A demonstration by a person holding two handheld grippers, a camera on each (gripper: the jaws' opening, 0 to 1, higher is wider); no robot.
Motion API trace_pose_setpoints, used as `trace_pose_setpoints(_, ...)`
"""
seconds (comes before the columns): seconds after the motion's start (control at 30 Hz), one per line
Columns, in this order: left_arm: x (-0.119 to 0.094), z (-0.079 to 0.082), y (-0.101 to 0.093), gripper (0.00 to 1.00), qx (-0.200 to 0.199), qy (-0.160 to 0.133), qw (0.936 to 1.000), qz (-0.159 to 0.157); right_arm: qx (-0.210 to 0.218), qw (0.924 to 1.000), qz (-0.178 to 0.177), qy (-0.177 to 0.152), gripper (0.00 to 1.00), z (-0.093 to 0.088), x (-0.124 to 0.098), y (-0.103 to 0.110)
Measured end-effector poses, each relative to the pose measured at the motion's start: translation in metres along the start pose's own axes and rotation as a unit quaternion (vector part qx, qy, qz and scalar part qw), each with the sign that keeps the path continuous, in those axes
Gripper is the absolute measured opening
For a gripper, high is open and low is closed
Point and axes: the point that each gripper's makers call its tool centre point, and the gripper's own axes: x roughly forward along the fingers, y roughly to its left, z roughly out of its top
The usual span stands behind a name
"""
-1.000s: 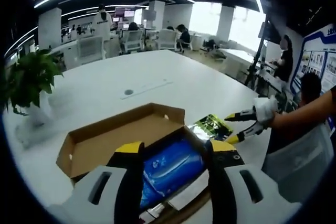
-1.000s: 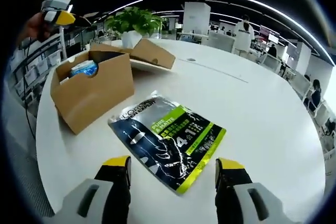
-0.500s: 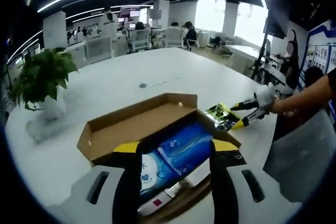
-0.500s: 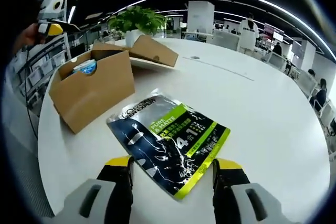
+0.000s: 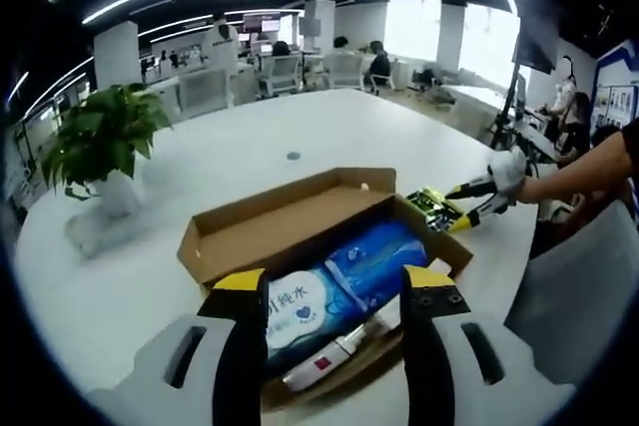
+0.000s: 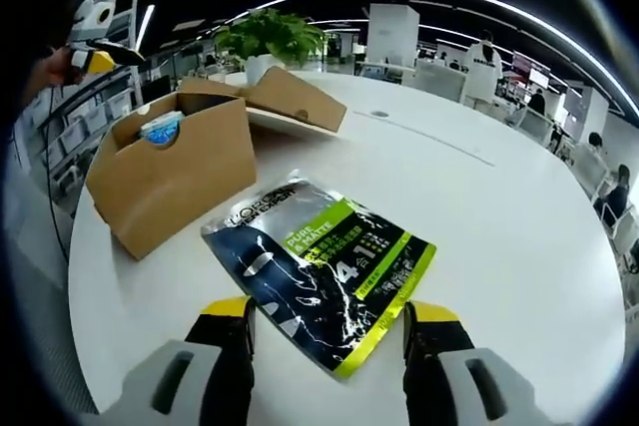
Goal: Operate the shoe box by opening the lid, removing the specified soft item, and placing it in the target area until the item is outside and the box remains undamaged.
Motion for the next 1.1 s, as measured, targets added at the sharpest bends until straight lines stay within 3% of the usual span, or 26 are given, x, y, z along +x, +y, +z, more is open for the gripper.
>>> trace_pose_setpoints(0.43, -0.002, -0.017, 0.016, 0.53, -0.01, 0.014, 0.9997, 0.017, -0.002, 1.0, -0.001, 0.003, 0.57, 0.003, 0.002, -0.002)
trace_pose_setpoints(1.1, 0.015, -0.04, 0.028, 0.56, 0.043, 0.068, 0.9967, -0.007, -0.013, 0.9987, -0.001, -0.049, 0.6, 0.029, -0.028, 0.008)
